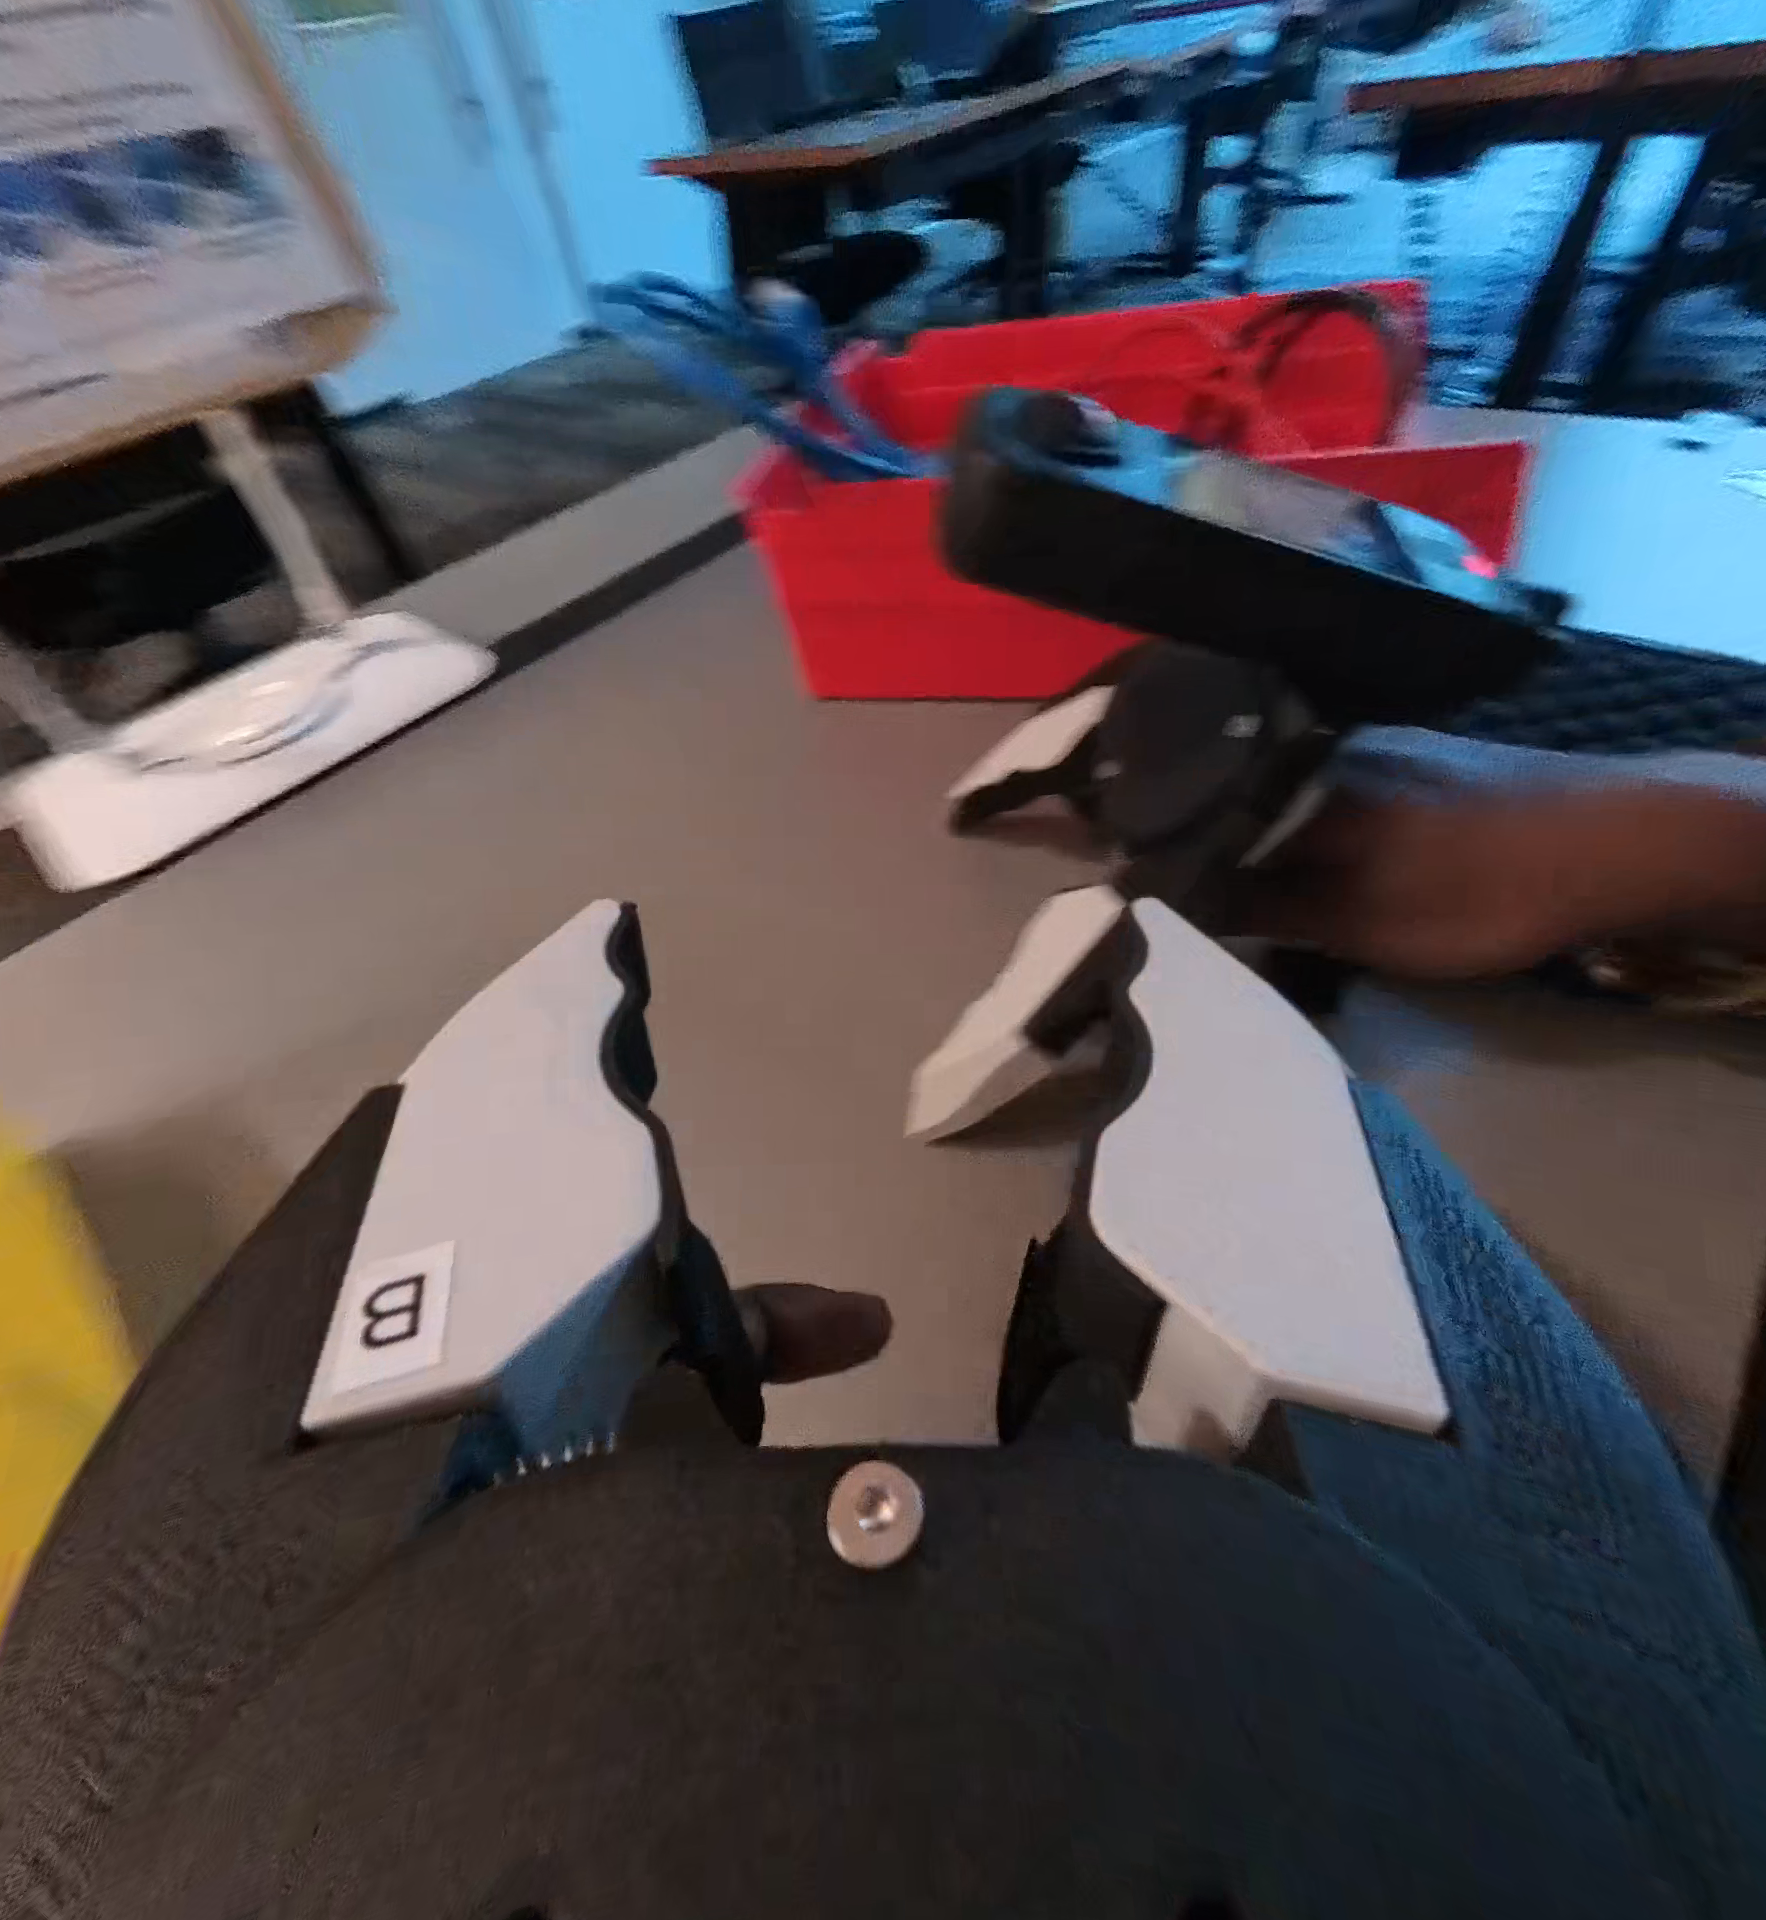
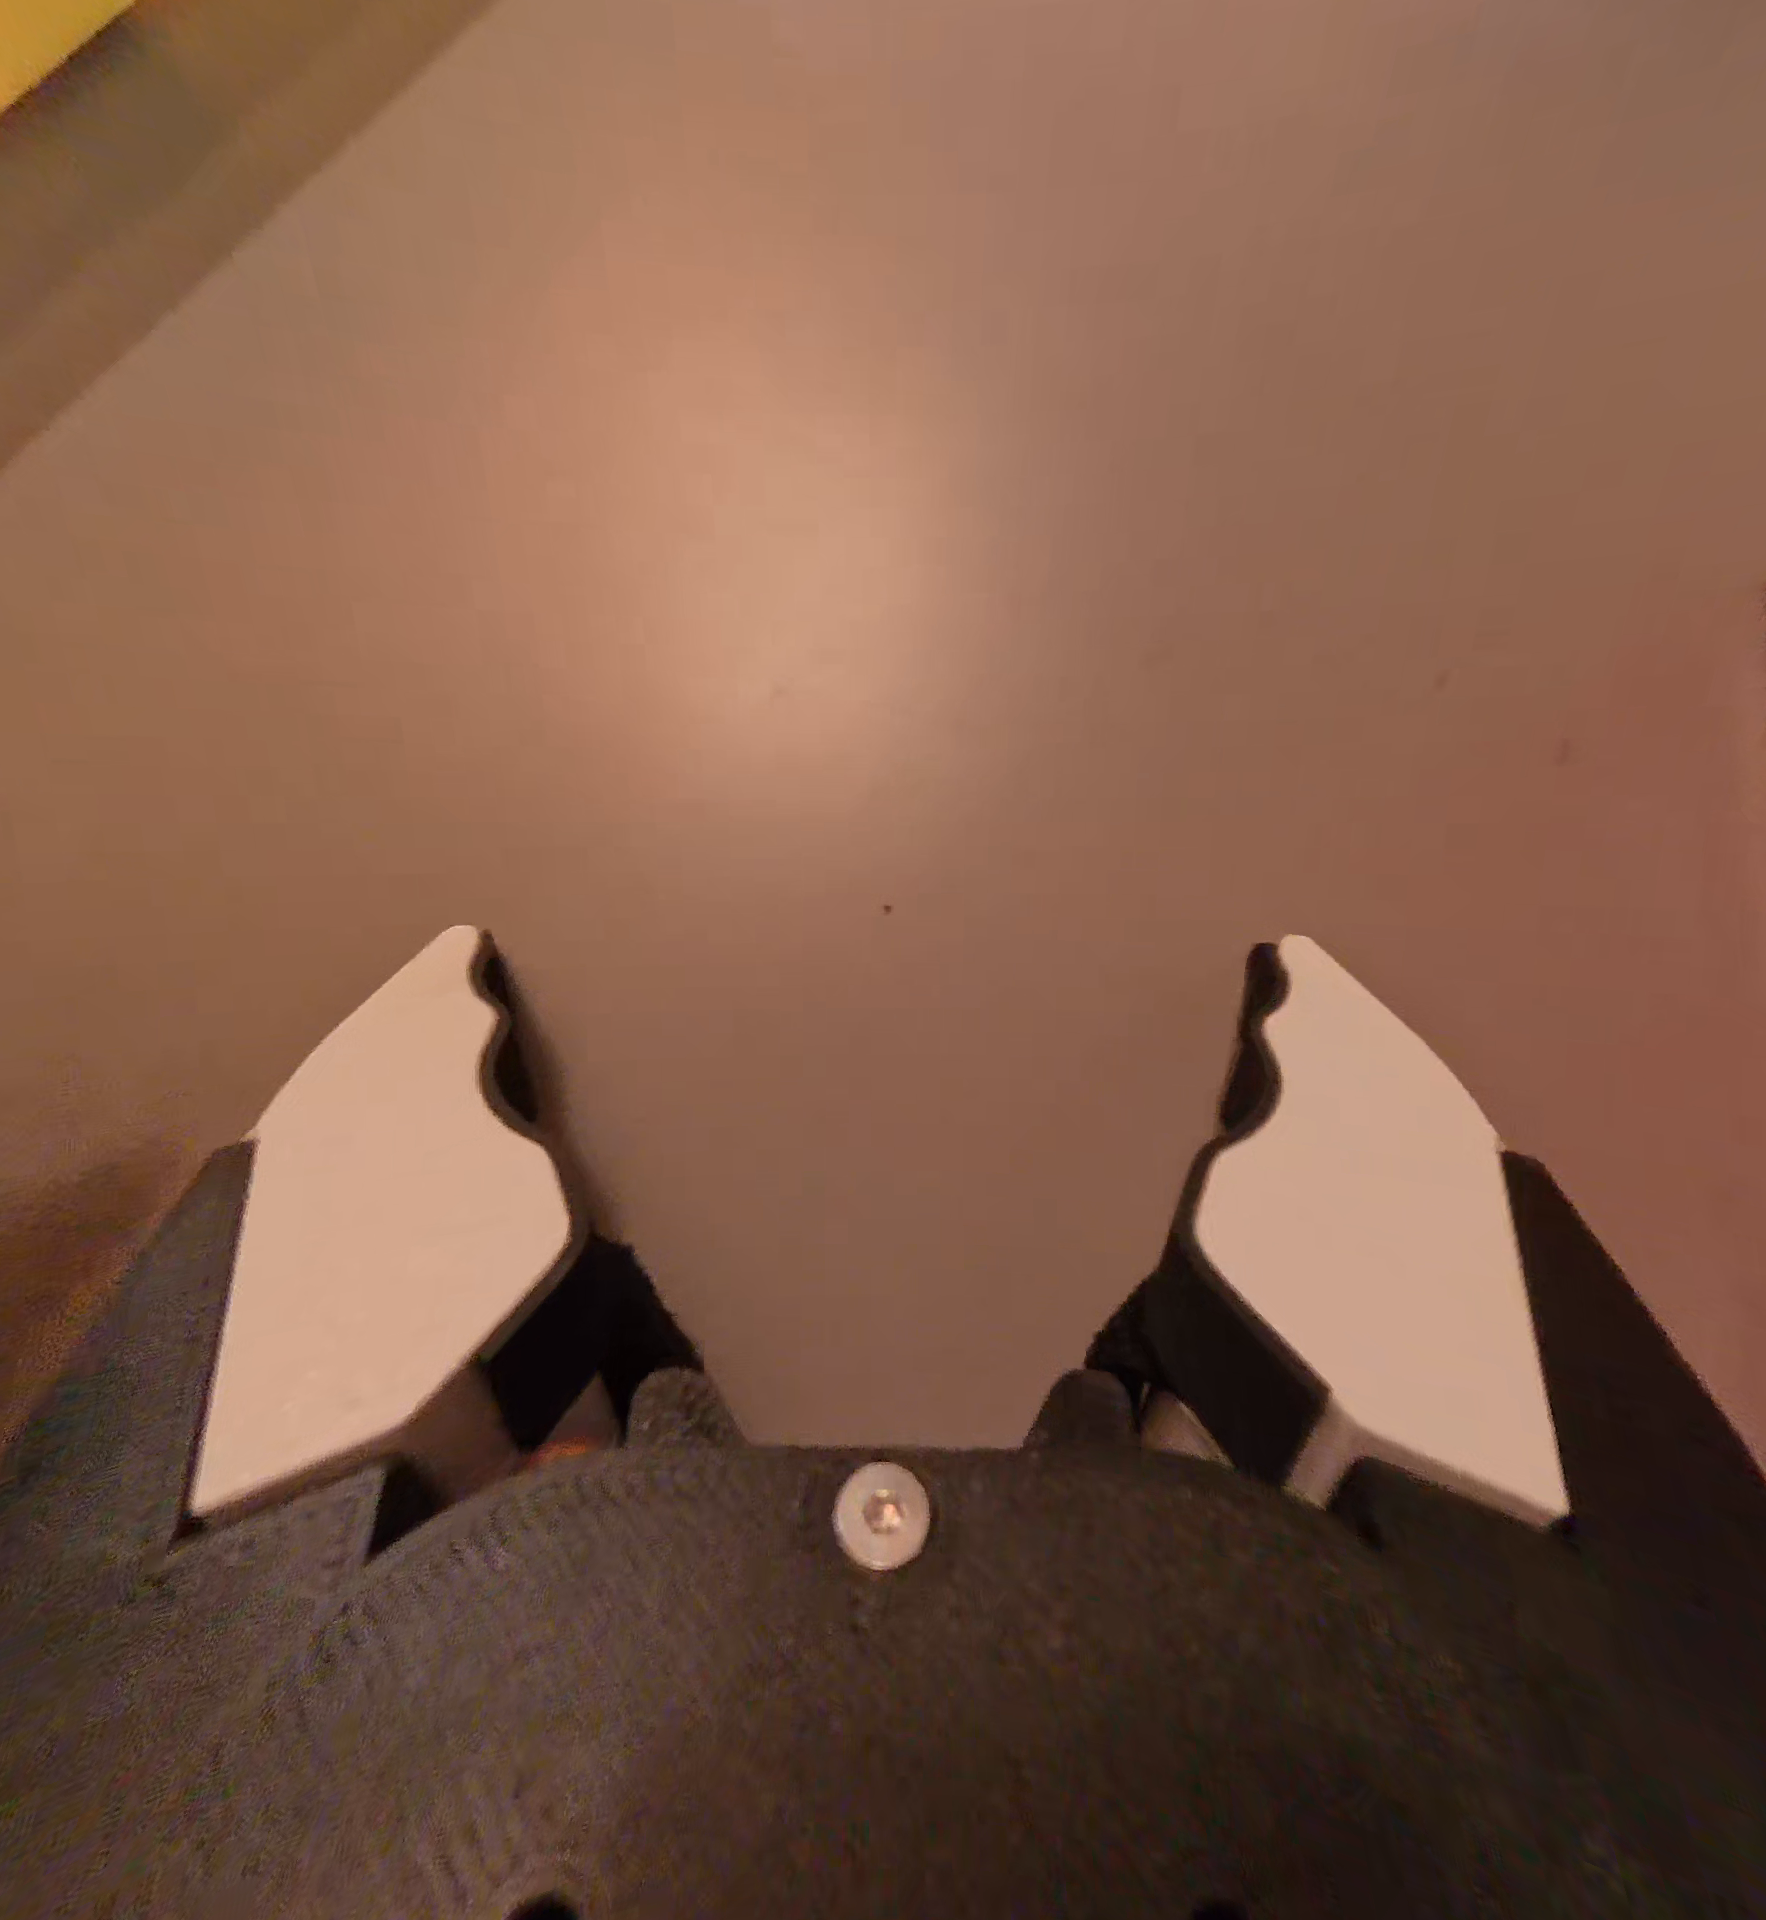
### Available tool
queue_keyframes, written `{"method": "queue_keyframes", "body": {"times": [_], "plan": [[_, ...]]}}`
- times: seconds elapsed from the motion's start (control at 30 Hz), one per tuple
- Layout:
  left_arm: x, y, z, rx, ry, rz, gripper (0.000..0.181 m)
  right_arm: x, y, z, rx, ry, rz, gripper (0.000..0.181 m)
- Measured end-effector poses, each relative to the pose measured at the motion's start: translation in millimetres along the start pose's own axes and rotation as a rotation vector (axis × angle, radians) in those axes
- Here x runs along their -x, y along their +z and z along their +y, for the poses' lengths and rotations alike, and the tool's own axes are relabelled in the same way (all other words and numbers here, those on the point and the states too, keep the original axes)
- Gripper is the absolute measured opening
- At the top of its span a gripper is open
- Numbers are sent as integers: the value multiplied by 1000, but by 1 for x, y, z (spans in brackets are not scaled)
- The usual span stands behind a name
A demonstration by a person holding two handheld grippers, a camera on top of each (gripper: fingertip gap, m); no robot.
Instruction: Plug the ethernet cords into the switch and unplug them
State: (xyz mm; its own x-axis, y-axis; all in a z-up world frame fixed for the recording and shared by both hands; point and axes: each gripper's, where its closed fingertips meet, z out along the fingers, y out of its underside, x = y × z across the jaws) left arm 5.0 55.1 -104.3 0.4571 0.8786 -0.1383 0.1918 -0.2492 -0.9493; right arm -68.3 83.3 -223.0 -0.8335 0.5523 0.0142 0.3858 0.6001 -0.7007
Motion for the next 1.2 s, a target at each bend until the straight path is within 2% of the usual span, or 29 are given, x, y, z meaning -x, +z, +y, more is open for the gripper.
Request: {"method": "queue_keyframes", "body": {"times": [0.1, 0.13, 0.2, 0.23, 0.37, 0.97, 1.1, 1.2], "plan": [[-41, 35, 18, 114, 103, 180, 78, 3, 0, 0, 1, -6, -26, 129], [-49, 43, 17, 112, 111, 206, 71, 3, 0, 0, 0, -8, -21, 129], [-64, 54, 14, 98, 92, 276, 55, -7, -1, -1, -7, -4, 51, 145], [-71, 56, 16, 123, 76, 319, 42, -9, 0, -2, -8, -15, 51, 145], [-64, 61, 19, 124, 119, 243, 28, -15, 5, 1, 30, 80, 54, 146], [-58, 53, 22, 119, 91, 231, 28, -11, 7, -2, 29, 90, 63, 146], [-52, 40, 16, 78, 91, 200, 30, -11, 7, -2, 29, 90, 63, 146], [-36, 24, 8, 32, 81, 138, 31, -11, 7, -2, 29, 90, 63, 146]]}}
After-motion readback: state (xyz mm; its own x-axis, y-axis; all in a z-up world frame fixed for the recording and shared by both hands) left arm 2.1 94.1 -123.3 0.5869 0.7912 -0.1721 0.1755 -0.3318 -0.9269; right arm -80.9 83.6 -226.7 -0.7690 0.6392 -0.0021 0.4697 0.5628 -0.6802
